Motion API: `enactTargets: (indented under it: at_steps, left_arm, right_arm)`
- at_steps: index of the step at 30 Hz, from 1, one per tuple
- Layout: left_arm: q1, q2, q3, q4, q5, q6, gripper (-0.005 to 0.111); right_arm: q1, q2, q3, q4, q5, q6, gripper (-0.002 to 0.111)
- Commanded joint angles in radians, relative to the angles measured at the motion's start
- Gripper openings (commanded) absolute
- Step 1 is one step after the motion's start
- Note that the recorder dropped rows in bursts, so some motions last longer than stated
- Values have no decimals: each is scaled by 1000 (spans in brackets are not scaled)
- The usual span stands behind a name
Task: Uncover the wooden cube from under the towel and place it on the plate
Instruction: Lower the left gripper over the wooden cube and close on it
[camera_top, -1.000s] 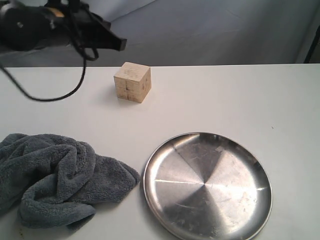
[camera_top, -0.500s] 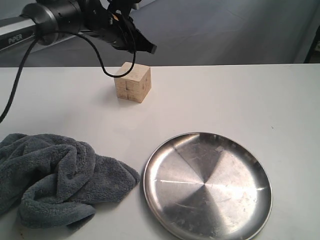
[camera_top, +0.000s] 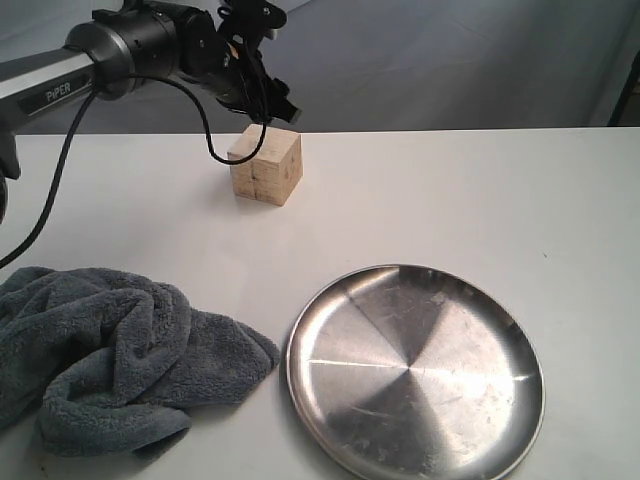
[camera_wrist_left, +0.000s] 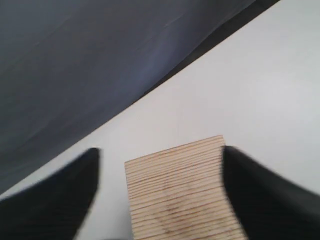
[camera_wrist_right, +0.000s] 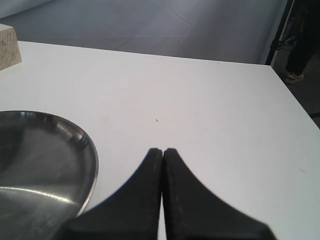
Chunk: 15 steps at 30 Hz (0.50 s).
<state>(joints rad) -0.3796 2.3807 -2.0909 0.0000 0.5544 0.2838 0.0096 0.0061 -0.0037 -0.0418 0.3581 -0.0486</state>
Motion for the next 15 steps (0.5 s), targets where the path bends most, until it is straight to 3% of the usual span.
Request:
enactTargets:
  at_steps: [1,15]
  left_arm:
    - [1,-1,-7,6,-43,-94,104]
    - [1,58,-7,6,-36,-98,104]
  right_arm:
    - [2,-6,4,5,-7,-3,0]
    - [2,-6,4,5,-7,-3,0]
